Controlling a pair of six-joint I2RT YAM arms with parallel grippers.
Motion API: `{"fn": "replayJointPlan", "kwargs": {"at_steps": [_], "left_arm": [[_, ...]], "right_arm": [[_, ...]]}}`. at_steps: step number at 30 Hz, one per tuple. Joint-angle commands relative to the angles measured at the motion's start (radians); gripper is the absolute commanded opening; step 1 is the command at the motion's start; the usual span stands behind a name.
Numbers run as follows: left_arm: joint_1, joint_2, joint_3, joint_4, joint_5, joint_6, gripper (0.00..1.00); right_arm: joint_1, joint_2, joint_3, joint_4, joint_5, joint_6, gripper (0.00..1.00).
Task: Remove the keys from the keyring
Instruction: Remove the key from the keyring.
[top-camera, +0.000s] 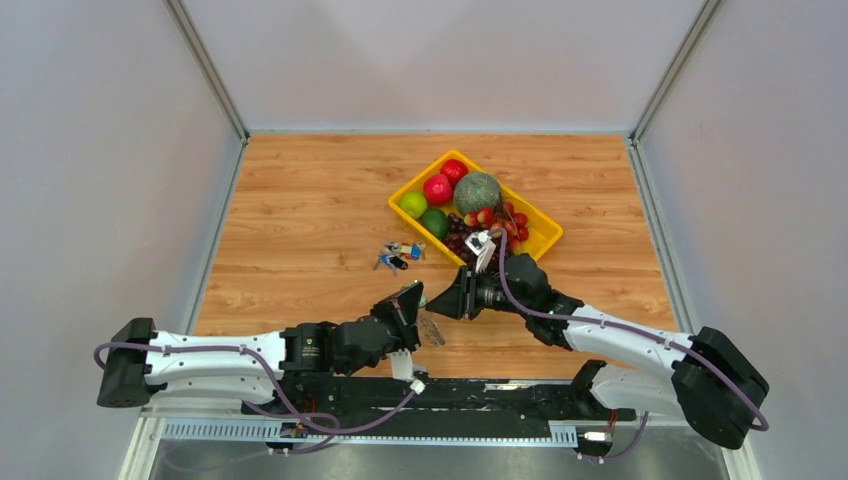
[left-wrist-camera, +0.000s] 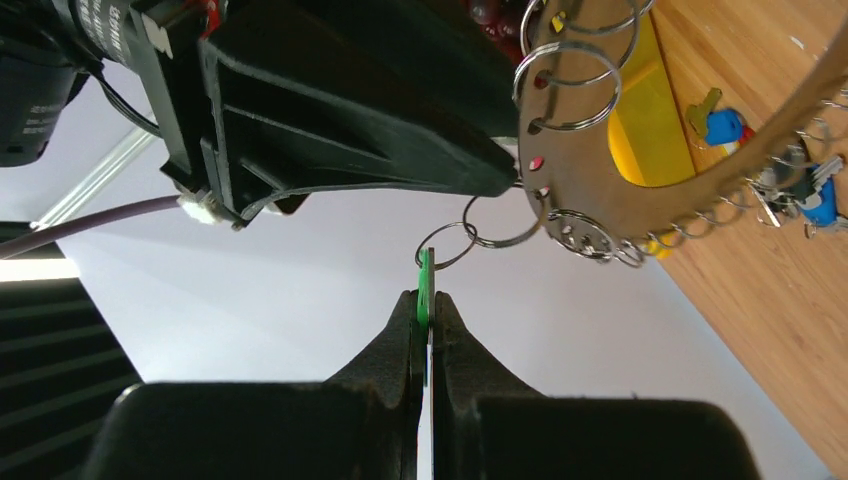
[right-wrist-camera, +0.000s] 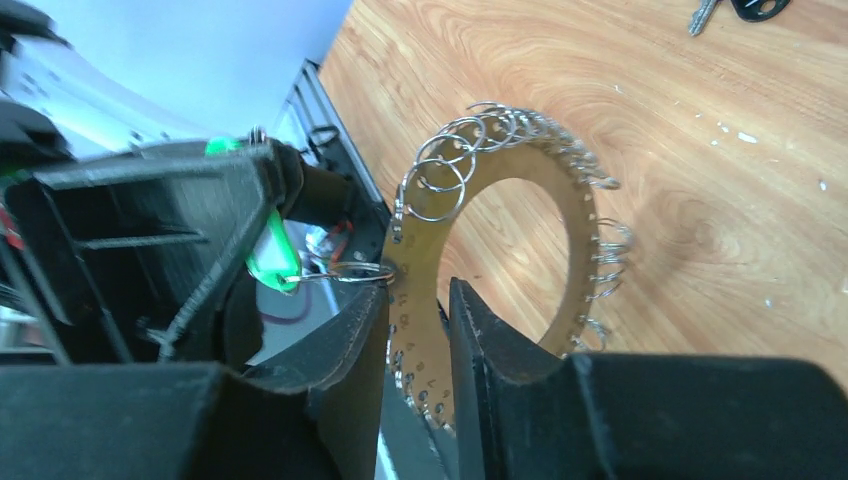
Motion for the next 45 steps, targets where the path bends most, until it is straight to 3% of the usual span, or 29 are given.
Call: {"fn": "replayJointPlan", "kwargs": {"at_steps": [1,12,18,27,29,34,36,41,45], "left_arm": [[-0.009,0.029,0.087,0.046,-0.022,-0.092,0.0],[0.0,0.041,0.125,-0.008,0.003,-0.151,0.0],[0.0,0.05,0.14,-0.02,0.001,-0.162,0.0],[0.0,0.045,0.154,-0.025,0.021,-0.189,0.0],[0.0,0.047,0.16,-0.032,0.021,-0.198,0.0],[0.001,0.052,0.163,-0.037,0.021,-0.216,0.0],[0.003,0.051,0.164,-0.034,0.026,-0.221,0.0],[0.005,0.051,0.16,-0.031,0.037,-0.224,0.0],[0.005,0.049,0.158,-0.03,0.039,-0.222,0.0]], "right_arm": [[0.07,-0.039,0.017,-0.103,0.171,-0.276,0.32],[0.215,-0.201,-0.07,-0.018,0.443,-0.47,0.4],[0.259,-0.241,-0.099,0.04,0.503,-0.544,0.48],[0.298,-0.23,-0.095,0.095,0.547,-0.606,0.5],[0.301,-0.231,-0.092,0.097,0.572,-0.594,0.54],[0.301,-0.335,-0.149,0.141,0.528,-0.578,0.76],[0.301,-0.382,-0.168,0.147,0.505,-0.576,0.8],[0.302,-0.458,-0.169,0.099,0.522,-0.555,0.79],[0.301,-0.486,-0.167,0.067,0.526,-0.564,0.69]]}}
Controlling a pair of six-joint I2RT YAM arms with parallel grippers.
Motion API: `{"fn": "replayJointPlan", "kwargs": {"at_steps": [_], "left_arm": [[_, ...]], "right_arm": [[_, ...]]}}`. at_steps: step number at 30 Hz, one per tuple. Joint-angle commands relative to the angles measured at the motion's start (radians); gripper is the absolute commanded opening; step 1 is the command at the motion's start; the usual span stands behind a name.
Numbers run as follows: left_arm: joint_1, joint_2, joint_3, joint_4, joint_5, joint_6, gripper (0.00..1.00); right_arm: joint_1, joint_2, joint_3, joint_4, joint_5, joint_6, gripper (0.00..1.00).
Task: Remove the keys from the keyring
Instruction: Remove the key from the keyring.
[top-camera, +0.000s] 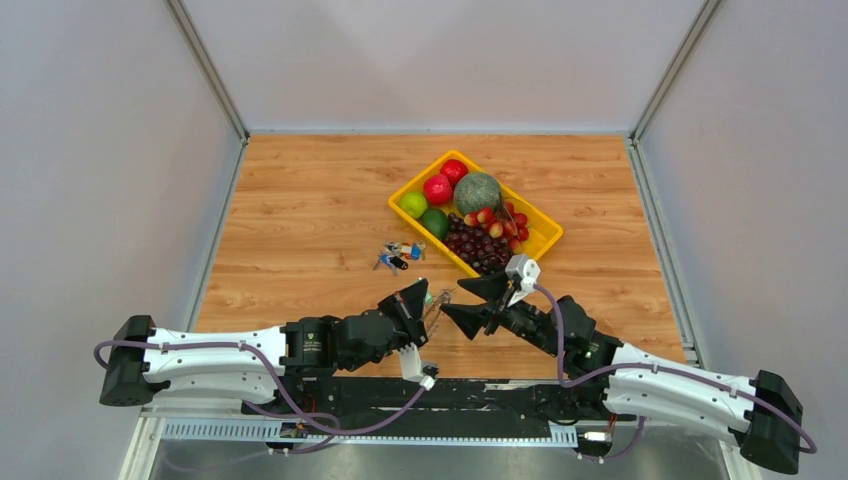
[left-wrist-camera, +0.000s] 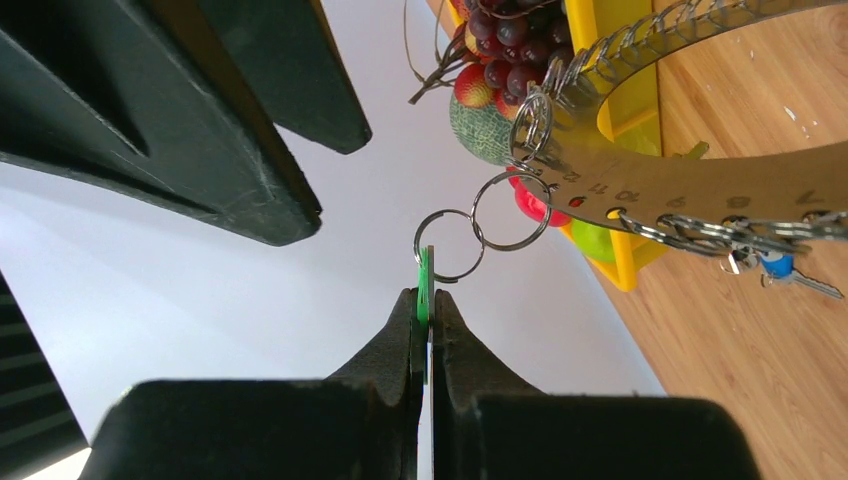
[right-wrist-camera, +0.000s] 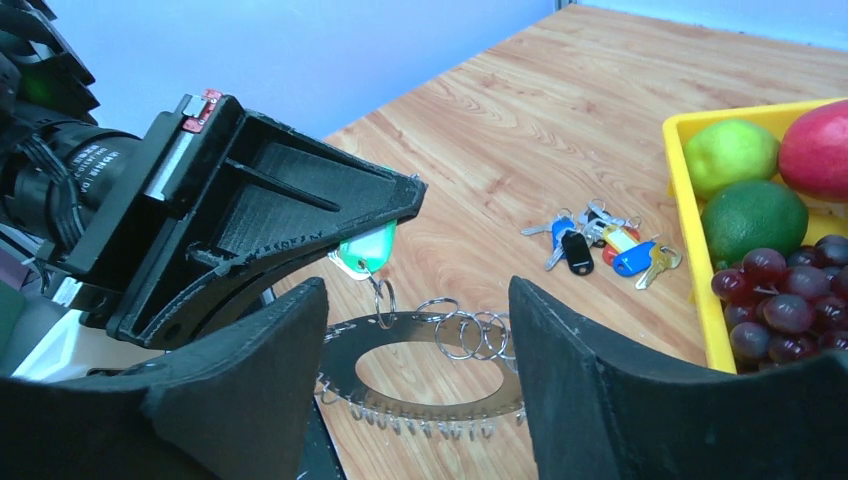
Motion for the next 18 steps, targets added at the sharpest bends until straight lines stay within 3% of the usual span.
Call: {"fn": "replayJointPlan", "kwargs": {"at_steps": [1,7,18], "left_arm": [[0.005,-0.004,0.041,0.038,0.007,-0.016,0.0],[0.005,-0.005,0.039,0.04,0.004,-0.008,0.0],[0.005,-0.01,0.016,0.063,0.003,0.01,0.0]], "right_arm": [[0.005,-0.015,0.006,-0.005,-0.017,0.0,0.66],[0.007,0.097,0.051,-0.036,-0.113,-0.043,0.58],[0.022,0.174,0.054,0.058,-0.127,-0.08,0.59]]}}
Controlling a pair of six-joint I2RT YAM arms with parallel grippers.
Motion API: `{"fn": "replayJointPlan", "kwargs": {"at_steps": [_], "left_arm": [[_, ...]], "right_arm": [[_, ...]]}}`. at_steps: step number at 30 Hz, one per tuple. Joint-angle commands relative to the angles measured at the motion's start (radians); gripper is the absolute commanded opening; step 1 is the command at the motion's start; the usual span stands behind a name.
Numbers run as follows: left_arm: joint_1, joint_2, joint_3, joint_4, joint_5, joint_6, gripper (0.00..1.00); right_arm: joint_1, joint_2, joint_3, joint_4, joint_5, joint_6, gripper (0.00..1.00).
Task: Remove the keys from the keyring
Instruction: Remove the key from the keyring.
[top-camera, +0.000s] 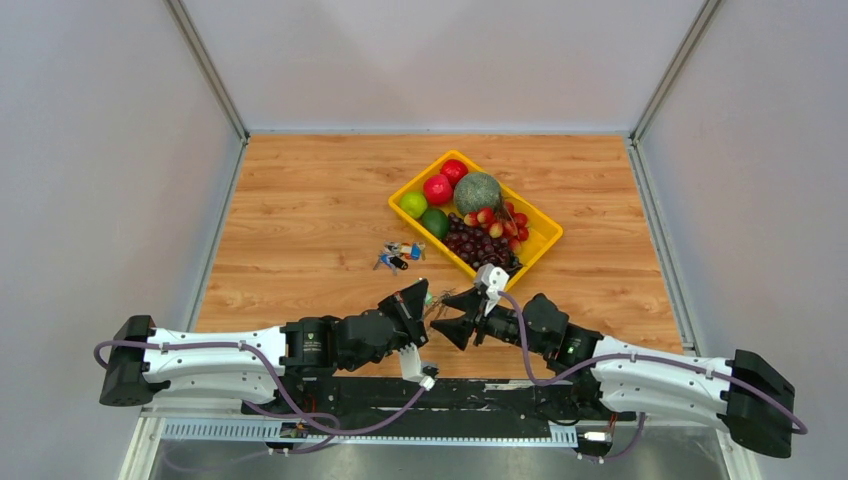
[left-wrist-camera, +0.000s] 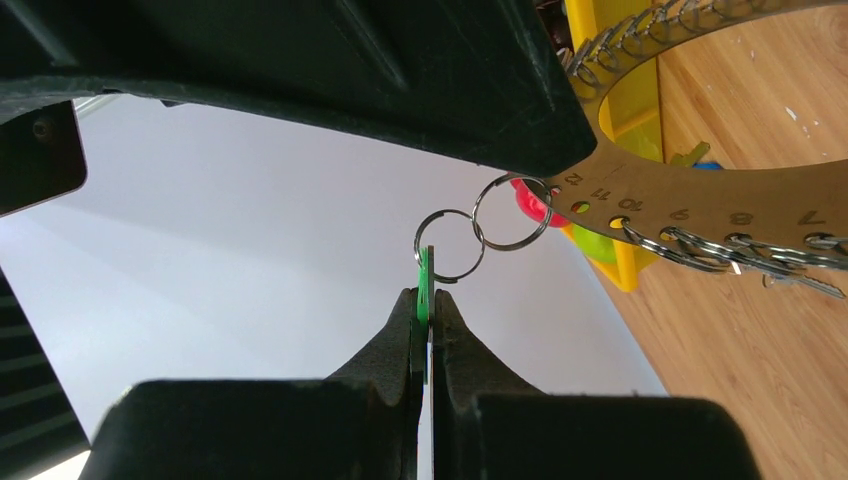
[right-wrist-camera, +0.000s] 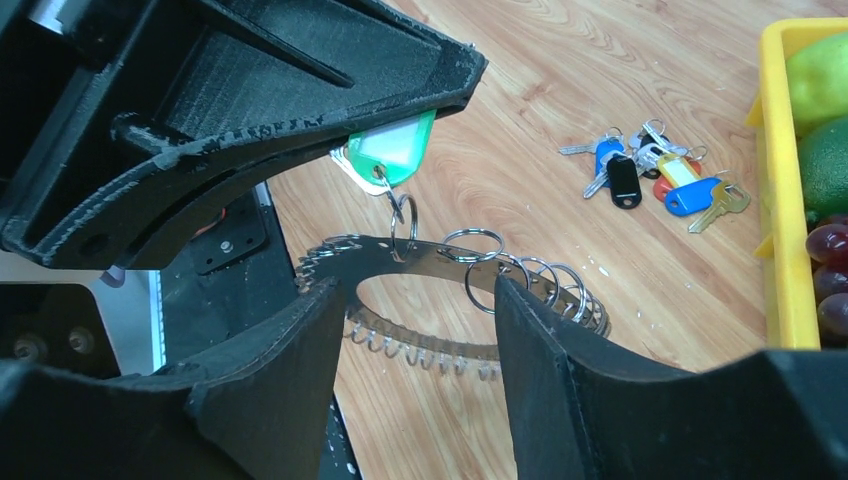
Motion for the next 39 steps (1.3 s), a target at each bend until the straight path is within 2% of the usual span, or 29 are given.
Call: {"fn": "replayJointPlan", "kwargs": {"at_steps": [1,7,14,19,26,31,33,37,39], "left_arm": [[0.006,-0.01,0.013,0.066,0.001,0.008,0.0],[0.005,-0.014,0.002,0.077,0.001,0.01,0.0],[0.008,-0.015,-0.001,0.081,0.005,0.009,0.0],[0.011,-0.012,0.0,0.082,0.008,0.009,0.0],[0.013,-0.011,0.001,0.081,0.009,0.009,0.0],[0.013,-0.008,0.001,0.081,0.009,0.007,0.0],[0.013,-0.008,0.001,0.082,0.01,0.007,0.0],[0.013,-0.011,0.002,0.081,0.008,0.007,0.0],[0.013,-0.01,0.003,0.08,0.008,0.008,0.0]], "right_arm": [[0.004,0.029,0.046,0.086,-0.015,-0.03,0.59],[0.006,0.084,0.064,0.136,-0.014,-0.04,0.55],[0.006,0.07,0.06,0.143,-0.014,-0.04,0.51],[0.007,0.066,0.062,0.144,-0.018,-0.046,0.36],[0.008,0.085,0.074,0.154,-0.021,-0.053,0.35],[0.007,0.088,0.079,0.164,-0.022,-0.055,0.38],[0.007,0.091,0.081,0.164,-0.024,-0.057,0.32],[0.007,0.102,0.085,0.154,-0.033,-0.059,0.08],[0.007,0.103,0.082,0.148,-0.034,-0.056,0.0]]}}
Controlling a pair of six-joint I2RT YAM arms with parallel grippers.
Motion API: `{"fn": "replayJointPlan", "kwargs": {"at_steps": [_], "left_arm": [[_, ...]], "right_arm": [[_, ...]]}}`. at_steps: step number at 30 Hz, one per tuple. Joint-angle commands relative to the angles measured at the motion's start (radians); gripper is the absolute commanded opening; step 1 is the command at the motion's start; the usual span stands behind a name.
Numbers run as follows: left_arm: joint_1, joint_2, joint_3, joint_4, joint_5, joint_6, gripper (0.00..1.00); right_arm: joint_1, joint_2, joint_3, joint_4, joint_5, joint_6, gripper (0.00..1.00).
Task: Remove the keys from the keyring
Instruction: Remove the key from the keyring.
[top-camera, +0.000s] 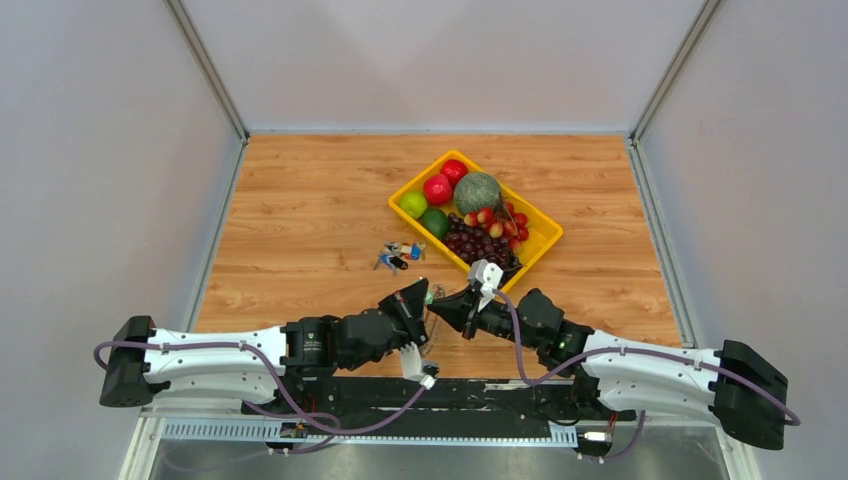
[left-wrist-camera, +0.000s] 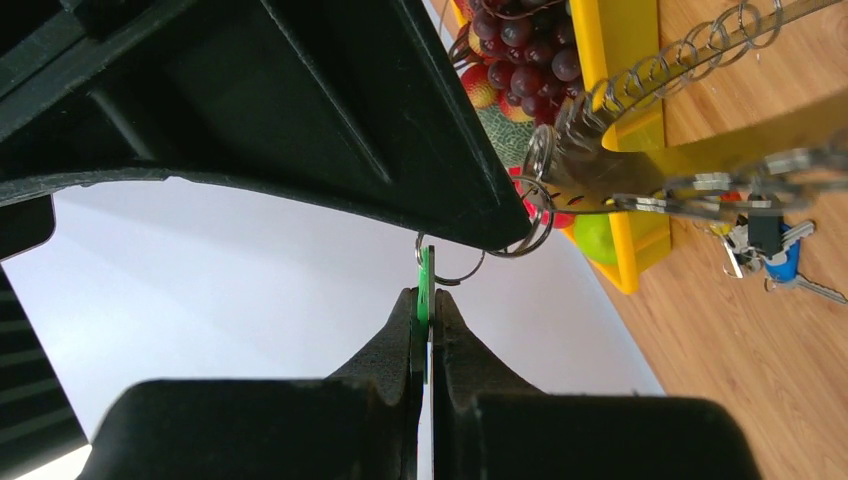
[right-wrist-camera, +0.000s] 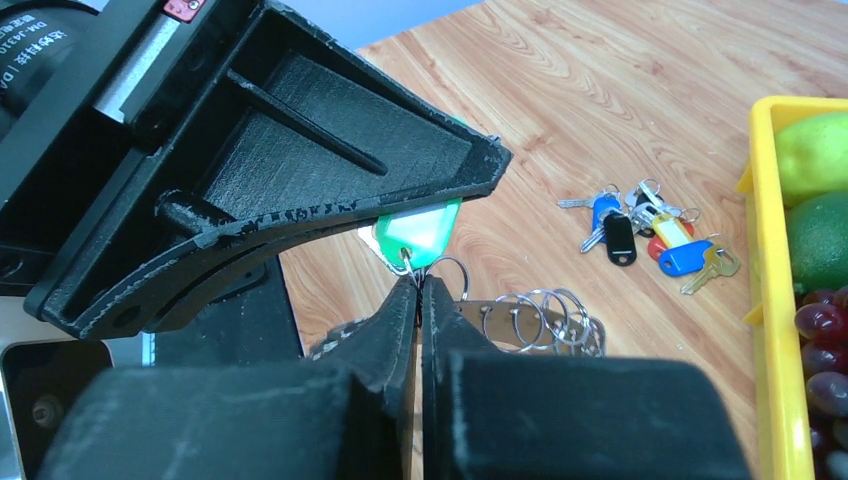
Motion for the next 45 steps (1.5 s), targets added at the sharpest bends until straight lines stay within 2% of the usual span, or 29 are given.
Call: {"fn": "replayJointPlan", "kwargs": {"at_steps": [1,7,8,9,10,12,18,25,34,45], "left_arm": [[0.005,-0.011,0.01,0.059,-0.001,0.004,0.0],[0.005,-0.013,0.009,0.058,0.0,0.004,0.0],[0.005,-0.014,0.01,0.058,0.0,0.004,0.0],[0.005,-0.014,0.01,0.058,0.001,0.005,0.0],[0.005,-0.015,0.01,0.058,0.001,0.005,0.0],[0.005,-0.016,0.009,0.058,0.002,0.005,0.0],[0.005,-0.016,0.011,0.058,0.003,0.006,0.0],[0.005,-0.016,0.011,0.057,0.0,0.006,0.0],[0.005,-0.016,0.011,0.056,0.0,0.006,0.0],[0.005,-0.022,0.012,0.056,0.0,0.008,0.0]], "right_arm": [[0.006,0.003,0.033,0.033,-0.016,-0.002,0.0],[0.006,-0.027,0.004,0.035,0.0,0.018,0.01],[0.006,-0.033,0.0,0.034,0.004,0.023,0.1],[0.006,-0.039,-0.005,0.034,0.007,0.025,0.24],[0.006,-0.042,-0.01,0.035,0.009,0.027,0.31],[0.006,-0.042,-0.011,0.032,0.007,0.028,0.33],[0.005,-0.008,0.008,0.03,-0.013,0.025,0.26],[0.005,0.03,0.03,0.016,-0.029,0.02,0.25],[0.005,-0.025,0.009,0.011,0.005,0.021,0.0],[0.004,-0.103,-0.04,0.002,0.028,0.054,0.0]]}}
